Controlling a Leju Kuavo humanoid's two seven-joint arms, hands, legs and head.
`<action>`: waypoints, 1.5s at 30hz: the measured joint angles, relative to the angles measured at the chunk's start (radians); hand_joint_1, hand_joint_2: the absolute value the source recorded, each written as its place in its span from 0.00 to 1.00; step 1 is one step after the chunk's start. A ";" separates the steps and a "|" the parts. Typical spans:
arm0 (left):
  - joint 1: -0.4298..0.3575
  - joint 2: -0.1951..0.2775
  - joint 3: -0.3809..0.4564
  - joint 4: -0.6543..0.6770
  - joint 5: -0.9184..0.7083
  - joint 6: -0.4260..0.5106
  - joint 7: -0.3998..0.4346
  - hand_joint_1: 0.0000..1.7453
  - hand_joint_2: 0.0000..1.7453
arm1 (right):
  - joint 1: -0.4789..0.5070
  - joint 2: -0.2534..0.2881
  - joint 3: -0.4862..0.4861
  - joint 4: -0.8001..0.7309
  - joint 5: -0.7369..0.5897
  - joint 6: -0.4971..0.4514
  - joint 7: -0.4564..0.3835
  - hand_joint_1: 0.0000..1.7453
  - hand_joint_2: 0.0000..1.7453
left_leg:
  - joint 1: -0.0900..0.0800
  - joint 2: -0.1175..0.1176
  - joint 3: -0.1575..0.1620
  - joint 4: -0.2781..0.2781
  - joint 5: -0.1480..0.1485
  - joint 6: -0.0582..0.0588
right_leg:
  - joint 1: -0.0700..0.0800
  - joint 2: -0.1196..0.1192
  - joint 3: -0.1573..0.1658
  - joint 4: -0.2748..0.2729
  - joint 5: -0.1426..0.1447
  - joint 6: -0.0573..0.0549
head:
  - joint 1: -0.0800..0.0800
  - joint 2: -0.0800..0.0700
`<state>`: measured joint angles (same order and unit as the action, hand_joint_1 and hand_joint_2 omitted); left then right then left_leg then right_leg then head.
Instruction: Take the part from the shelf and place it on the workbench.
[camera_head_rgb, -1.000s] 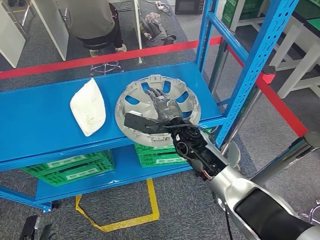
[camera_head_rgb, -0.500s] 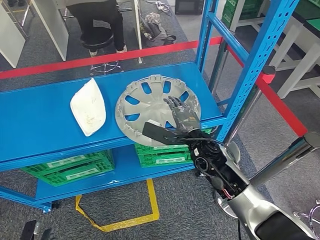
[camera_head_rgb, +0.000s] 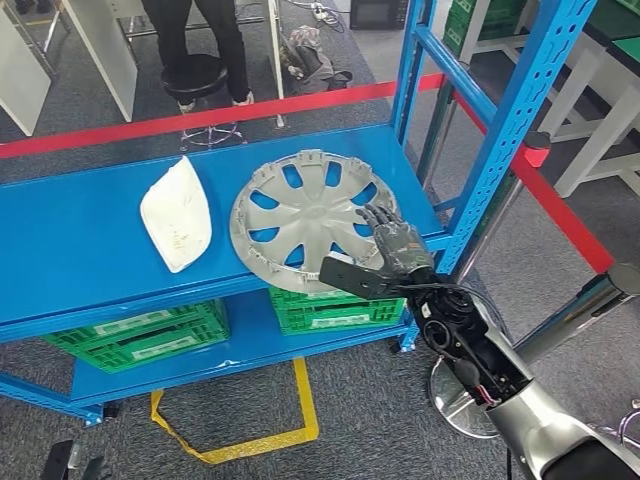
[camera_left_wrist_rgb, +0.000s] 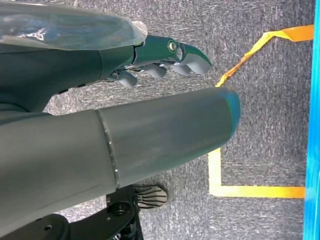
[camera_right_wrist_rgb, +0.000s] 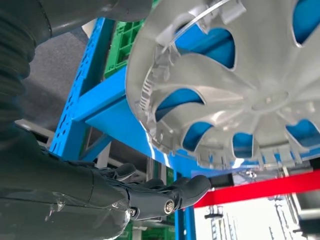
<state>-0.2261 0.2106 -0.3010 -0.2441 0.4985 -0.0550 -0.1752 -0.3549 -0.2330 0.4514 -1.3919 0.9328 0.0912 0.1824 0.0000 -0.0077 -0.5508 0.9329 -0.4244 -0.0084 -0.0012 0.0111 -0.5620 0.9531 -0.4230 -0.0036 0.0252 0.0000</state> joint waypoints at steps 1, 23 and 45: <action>0.000 0.000 0.000 0.000 -0.001 0.000 0.000 0.00 0.00 | -0.001 -0.004 0.000 0.002 0.000 0.010 -0.005 0.00 1.00 | 0.000 0.000 0.000 0.000 0.000 0.000 | 0.000 0.000 0.000 0.000 0.000 0.000 | 0.000 0.000; -0.022 -0.003 0.000 0.000 -0.021 -0.009 0.020 0.00 0.00 | -0.192 -0.021 0.043 0.235 -0.042 -0.015 -0.114 0.00 1.00 | 0.000 -0.001 0.000 0.000 0.000 0.000 | 0.000 -0.001 0.000 0.000 0.000 0.000 | 0.000 0.000; -0.003 -0.006 0.000 0.000 0.004 0.012 0.000 0.00 0.00 | -0.096 0.001 0.109 0.028 -0.103 -0.033 0.068 0.00 1.00 | 0.000 0.000 0.000 0.000 0.000 0.000 | 0.000 -0.001 0.000 0.000 0.000 0.000 | 0.001 0.000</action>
<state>-0.2292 0.2049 -0.3010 -0.2441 0.5024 -0.0435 -0.1755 -0.4512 -0.2323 0.5601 -1.3637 0.8297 0.0577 0.2502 0.0001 -0.0082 -0.5509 0.9328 -0.4245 -0.0085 -0.0011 0.0104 -0.5617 0.9531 -0.4231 -0.0035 0.0259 0.0000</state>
